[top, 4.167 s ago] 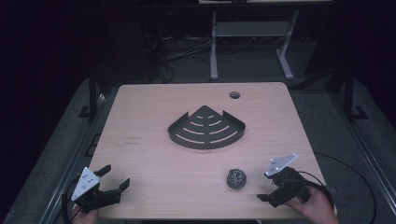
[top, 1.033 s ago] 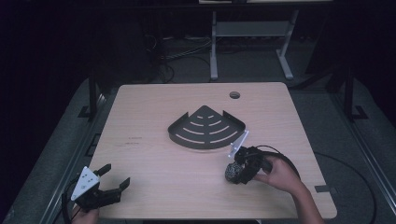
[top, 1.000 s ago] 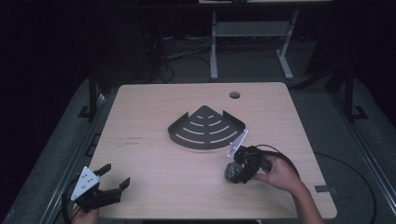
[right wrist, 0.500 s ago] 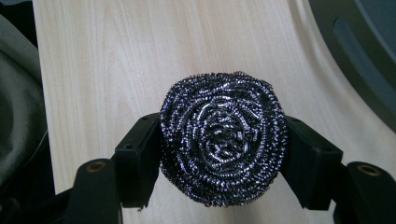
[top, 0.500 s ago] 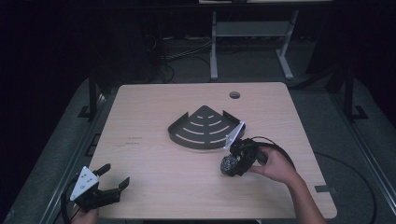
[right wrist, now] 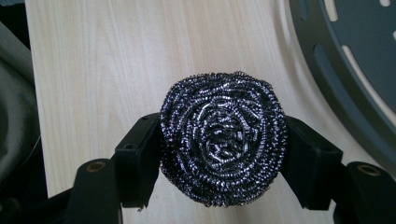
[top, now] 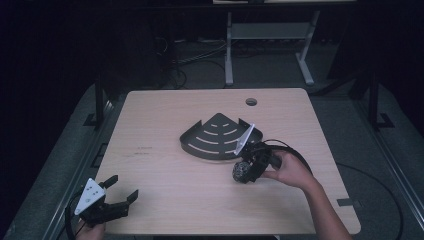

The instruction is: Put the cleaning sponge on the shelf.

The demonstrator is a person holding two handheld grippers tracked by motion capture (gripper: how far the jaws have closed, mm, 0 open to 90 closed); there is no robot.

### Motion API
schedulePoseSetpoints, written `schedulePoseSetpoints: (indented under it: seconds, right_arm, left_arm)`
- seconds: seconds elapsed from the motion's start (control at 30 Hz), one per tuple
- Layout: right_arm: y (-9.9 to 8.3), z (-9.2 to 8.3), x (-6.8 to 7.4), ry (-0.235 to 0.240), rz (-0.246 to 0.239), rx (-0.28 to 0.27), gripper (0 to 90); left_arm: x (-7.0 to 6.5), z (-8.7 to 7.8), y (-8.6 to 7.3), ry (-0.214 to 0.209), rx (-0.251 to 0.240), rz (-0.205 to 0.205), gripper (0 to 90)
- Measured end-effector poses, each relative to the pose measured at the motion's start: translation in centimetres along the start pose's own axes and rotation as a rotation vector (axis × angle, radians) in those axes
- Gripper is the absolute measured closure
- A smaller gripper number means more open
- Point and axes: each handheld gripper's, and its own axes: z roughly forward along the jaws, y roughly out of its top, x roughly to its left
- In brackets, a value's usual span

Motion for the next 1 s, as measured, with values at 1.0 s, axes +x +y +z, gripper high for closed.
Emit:
schedulePoseSetpoints:
  seconds: [1.0]
  right_arm:
    - [3.7,-0.3,-3.0,0.003,-0.004,0.030,34.2]
  left_arm:
    - [0.4,-0.1,0.0,0.004,-0.010,-0.012,13.3]
